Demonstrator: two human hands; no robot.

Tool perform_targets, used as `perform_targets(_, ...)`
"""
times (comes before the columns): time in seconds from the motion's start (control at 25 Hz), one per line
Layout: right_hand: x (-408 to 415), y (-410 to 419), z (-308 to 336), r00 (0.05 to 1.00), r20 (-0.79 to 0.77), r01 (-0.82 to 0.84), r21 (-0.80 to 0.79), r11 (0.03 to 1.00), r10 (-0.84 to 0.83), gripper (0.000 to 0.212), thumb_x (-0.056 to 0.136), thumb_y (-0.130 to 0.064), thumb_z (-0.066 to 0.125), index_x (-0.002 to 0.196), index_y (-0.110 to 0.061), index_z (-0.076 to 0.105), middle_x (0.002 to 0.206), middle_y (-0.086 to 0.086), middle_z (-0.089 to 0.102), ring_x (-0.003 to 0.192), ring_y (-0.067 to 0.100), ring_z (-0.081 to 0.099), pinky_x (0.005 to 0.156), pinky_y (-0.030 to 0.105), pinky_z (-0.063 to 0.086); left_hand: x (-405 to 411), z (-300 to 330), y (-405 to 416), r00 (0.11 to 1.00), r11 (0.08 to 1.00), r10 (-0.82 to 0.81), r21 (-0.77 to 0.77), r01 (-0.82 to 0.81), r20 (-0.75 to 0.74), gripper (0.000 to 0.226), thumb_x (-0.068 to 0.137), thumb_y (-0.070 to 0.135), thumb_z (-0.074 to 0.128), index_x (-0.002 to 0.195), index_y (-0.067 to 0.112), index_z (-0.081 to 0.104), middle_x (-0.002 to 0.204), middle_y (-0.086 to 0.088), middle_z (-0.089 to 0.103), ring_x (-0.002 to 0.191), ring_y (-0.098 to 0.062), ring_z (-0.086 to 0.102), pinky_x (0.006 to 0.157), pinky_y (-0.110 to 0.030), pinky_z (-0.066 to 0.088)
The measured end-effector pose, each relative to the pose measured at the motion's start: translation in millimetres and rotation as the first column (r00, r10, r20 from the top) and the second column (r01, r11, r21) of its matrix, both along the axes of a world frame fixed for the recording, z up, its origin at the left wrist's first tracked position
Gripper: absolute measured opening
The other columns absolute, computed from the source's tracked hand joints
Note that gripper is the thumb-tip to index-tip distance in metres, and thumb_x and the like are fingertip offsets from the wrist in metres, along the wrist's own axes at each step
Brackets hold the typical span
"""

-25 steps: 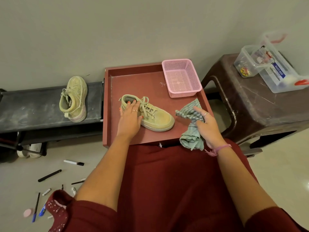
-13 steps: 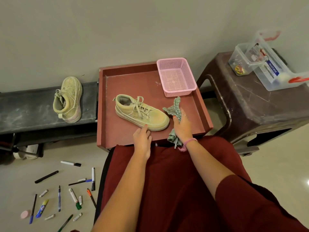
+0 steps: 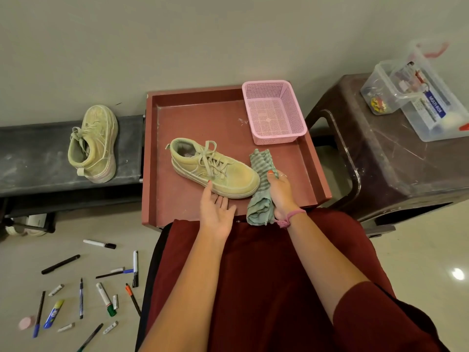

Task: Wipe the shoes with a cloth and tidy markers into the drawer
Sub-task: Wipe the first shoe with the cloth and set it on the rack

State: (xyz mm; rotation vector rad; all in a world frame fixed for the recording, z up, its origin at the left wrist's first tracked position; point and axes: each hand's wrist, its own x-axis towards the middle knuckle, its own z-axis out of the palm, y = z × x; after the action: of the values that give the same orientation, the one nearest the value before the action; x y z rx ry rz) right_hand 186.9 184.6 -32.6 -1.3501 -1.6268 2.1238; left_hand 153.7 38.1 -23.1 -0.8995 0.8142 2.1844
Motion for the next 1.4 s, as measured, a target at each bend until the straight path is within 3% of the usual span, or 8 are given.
perform_targets(0.4, 4.2, -5.9, 55.9, 0.978, -0.207, -0.039, -0.15, 0.988, 0.007, 0.02, 0.1, -0.014, 0.043, 0.115, -0.012, 0.057, 0.103, 0.01, 0.07, 0.086, 0.018, 0.071, 0.073, 0.033, 0.06, -13.6, 28.8, 6.3, 0.988, 0.994, 0.1, -0.024, -0.103, -0.119, 0.033, 0.094, 0.007, 0.059, 0.126, 0.002, 0.054, 0.125, -0.019, 0.063, 0.108, -0.029, 0.066, 0.094, -0.047, 0.053)
perform_targets(0.56, 21.2, 0.5, 70.1, 0.987, -0.155, -0.004, 0.296, 0.955, 0.052, 0.037, 0.1, -0.01, 0.04, 0.137, -0.014, 0.043, 0.129, 0.008, 0.058, 0.114, 0.019, 0.058, 0.096, 0.028, 0.049, -13.7, 42.7, 1.3, 0.97, 0.99, 0.077, -0.097, -0.101, -0.228, 0.038, 0.092, 0.005, 0.061, 0.129, 0.008, 0.055, 0.121, -0.012, 0.067, 0.094, -0.021, 0.072, 0.089, -0.044, 0.055)
perform_targets(0.68, 31.5, -35.6, 83.0, 0.931, -0.108, -0.154, 0.75, 0.643, 0.348, 0.053, 0.097, -0.004, 0.036, 0.148, -0.016, 0.029, 0.145, 0.002, 0.041, 0.127, 0.007, 0.044, 0.104, 0.012, 0.033, -5.6, 53.3, -4.6, 0.972, 0.988, 0.055, -0.131, -0.087, -0.228, 0.032, 0.091, 0.005, 0.062, 0.123, 0.009, 0.058, 0.115, -0.01, 0.069, 0.087, -0.018, 0.073, 0.081, -0.038, 0.059)
perform_targets(0.76, 41.9, -69.3, 72.1, 0.824, 0.106, -0.272, 0.936, 0.224, 0.556, 0.056, 0.096, -0.002, 0.039, 0.149, -0.014, 0.026, 0.155, 0.004, 0.029, 0.144, 0.022, 0.027, 0.117, 0.037, 0.025, 3.3, 57.9, -8.7, 0.978, 0.984, 0.017, -0.173, -0.053, -0.206, 0.016, 0.094, 0.002, 0.055, 0.108, 0.008, 0.061, 0.098, -0.01, 0.07, 0.074, -0.014, 0.072, 0.065, -0.028, 0.06)
perform_targets(0.84, 54.1, -83.4, 56.2, 0.806, 0.348, -0.247, 0.933, -0.261, 0.479, 0.051, 0.093, -0.006, 0.043, 0.144, -0.008, 0.037, 0.152, 0.009, 0.035, 0.141, 0.032, 0.029, 0.112, 0.052, 0.03, 12.3, 59.8, -14.7, 0.985, 0.975, -0.005, -0.219, -0.034, -0.171, 0.017, 0.096, -0.001, 0.046, 0.092, 0.008, 0.06, 0.078, -0.007, 0.063, 0.058, -0.008, 0.065, 0.053, -0.022, 0.056)
perform_targets(0.96, 57.8, -75.2, 54.3, 0.84, 0.371, -0.188, 0.884, -0.428, 0.397, 0.05, 0.092, -0.006, 0.04, 0.141, -0.008, 0.041, 0.147, 0.008, 0.043, 0.136, 0.03, 0.039, 0.108, 0.052, 0.034, 18.4, 64.7, -20.2, 0.989, 0.982, -0.004, -0.187, -0.025, -0.151, 0.015, 0.096, -0.002, 0.046, 0.095, 0.004, 0.06, 0.078, -0.009, 0.061, 0.066, -0.014, 0.06, 0.056, -0.024, 0.059)
perform_targets(1.16, 51.1, -73.0, 59.7, 0.894, 0.28, -0.153, 0.925, -0.349, 0.35, 0.049, 0.094, -0.008, 0.038, 0.143, -0.007, 0.036, 0.147, 0.01, 0.044, 0.139, 0.028, 0.03, 0.112, 0.049, 0.03, 24.8, 74.9, -18.9, 0.988, 0.993, -0.006, -0.12, -0.013, -0.153, 0.011, 0.093, 0.004, 0.059, 0.102, 0.001, 0.064, 0.089, -0.014, 0.069, 0.067, -0.017, 0.072, 0.053, -0.027, 0.058)
perform_targets(1.4, 42.5, -49.8, 73.9, 0.804, 0.108, -0.301, 0.922, 0.245, 0.585, 0.068, 0.08, 0.016, 0.044, 0.143, -0.006, 0.035, 0.149, 0.009, 0.036, 0.142, 0.024, 0.027, 0.118, 0.027, 0.02, 27.2, 67.9, -29.6, 0.992, 0.996, 0.007, -0.085, -0.018, -0.128, 0.019, 0.089, 0.001, 0.063, 0.107, -0.005, 0.063, 0.103, -0.024, 0.069, 0.085, -0.028, 0.072, 0.061, -0.033, 0.061)
